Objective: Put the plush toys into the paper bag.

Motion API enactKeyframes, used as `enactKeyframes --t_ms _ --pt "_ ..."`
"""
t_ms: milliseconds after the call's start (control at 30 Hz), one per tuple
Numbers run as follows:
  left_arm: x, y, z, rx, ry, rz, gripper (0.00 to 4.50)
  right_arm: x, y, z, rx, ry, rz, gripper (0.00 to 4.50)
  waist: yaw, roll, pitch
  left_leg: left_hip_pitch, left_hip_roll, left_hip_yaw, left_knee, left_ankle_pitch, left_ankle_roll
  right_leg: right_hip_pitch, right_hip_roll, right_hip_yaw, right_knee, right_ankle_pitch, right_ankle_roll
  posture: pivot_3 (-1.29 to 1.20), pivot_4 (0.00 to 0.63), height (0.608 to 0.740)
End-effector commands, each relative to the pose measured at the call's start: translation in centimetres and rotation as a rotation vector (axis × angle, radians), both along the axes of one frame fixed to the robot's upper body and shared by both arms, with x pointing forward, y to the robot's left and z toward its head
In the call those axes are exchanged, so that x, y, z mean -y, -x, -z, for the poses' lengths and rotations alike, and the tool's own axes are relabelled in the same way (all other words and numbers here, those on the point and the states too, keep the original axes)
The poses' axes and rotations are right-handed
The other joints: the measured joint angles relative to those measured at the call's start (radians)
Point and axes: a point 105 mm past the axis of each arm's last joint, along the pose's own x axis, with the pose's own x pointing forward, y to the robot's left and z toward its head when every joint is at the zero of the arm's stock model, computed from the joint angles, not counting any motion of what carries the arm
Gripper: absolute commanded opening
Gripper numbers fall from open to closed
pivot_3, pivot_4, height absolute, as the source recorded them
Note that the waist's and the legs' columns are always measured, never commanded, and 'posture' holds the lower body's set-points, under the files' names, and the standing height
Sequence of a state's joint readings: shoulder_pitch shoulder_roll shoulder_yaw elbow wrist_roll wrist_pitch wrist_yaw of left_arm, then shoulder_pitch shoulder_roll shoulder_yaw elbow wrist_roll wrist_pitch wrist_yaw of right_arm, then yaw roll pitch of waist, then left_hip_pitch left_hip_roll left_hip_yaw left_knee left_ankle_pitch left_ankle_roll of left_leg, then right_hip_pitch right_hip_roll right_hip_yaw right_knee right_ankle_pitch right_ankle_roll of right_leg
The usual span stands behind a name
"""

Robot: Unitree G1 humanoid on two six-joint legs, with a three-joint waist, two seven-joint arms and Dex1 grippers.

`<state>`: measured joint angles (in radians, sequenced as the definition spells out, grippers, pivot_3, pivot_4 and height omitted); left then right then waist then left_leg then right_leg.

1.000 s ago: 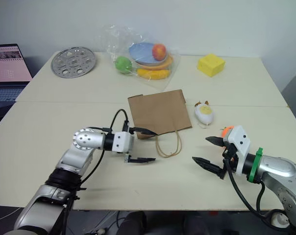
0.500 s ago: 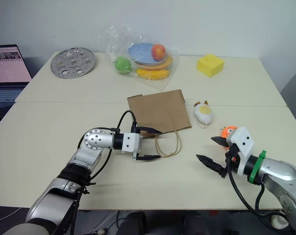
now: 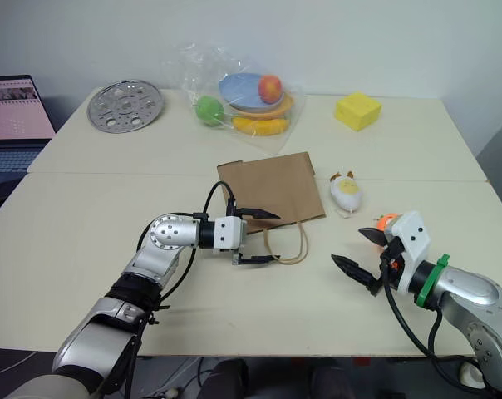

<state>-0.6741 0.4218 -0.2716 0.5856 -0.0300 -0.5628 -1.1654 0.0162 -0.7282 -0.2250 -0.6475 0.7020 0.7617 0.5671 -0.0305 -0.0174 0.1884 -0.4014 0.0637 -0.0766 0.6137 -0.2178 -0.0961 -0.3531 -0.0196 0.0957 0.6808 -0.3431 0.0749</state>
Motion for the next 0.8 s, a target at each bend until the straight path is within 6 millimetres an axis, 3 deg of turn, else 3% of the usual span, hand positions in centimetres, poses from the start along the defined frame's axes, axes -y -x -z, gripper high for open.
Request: enactKeyframes --t_ms 33,133,300,500,633,800 --pt "0.8 0.5 -0.2 0.054 -0.01 0.047 4.31 -0.4 0.2 -1.5 0.055 -0.008 -0.014 4.5 0.0 0.0 0.0 0.0 0.0 0.0 0.0 0.0 0.0 0.0 0.0 0.0 0.0 0.0 0.0 0.0 0.15 0.74" --pt "1.3 0.5 -0.2 0.028 0.014 0.049 3.62 -0.3 0.2 -1.4 0.053 -0.004 -0.01 4.5 0.0 0.0 0.0 0.0 0.0 0.0 0.0 0.0 0.0 0.0 0.0 0.0 0.0 0.0 0.0 0.0 0.15 0.74" --pt "1.8 0.3 -0.6 0.028 0.029 0.054 1.99 -0.2 0.2 -1.4 0.052 -0.004 -0.005 4.5 0.0 0.0 0.0 0.0 0.0 0.0 0.0 0.0 0.0 0.0 0.0 0.0 0.0 0.0 0.0 0.0 0.15 0.74" --pt "1.1 -0.7 -4.2 -0.187 0.215 -0.037 0.13 0.1 0.0 -1.2 0.056 -0.001 0.015 4.5 -0.001 0.0 0.0 0.0 0.0 0.0 0.0 0.0 0.0 0.0 0.0 0.0 0.0 0.0 0.0 0.0 0.15 0.74" --pt "-0.2 -1.8 -8.2 -0.374 0.358 -0.115 0.06 0.6 -0.1 -1.1 0.062 -0.003 0.038 4.5 -0.002 0.0 0.0 0.0 0.0 -0.001 0.0 0.0 0.0 0.0 0.0 -0.001 0.001 0.0 0.0 0.0 0.15 0.74" --pt "-0.7 -2.1 -10.6 -0.436 0.404 -0.133 0.06 0.4 -0.3 -0.9 0.068 -0.006 0.042 4.5 -0.001 0.0 0.0 0.0 0.0 -0.001 0.0 0.0 0.0 0.0 0.0 -0.001 0.001 0.0 0.0 0.0 0.15 0.74"
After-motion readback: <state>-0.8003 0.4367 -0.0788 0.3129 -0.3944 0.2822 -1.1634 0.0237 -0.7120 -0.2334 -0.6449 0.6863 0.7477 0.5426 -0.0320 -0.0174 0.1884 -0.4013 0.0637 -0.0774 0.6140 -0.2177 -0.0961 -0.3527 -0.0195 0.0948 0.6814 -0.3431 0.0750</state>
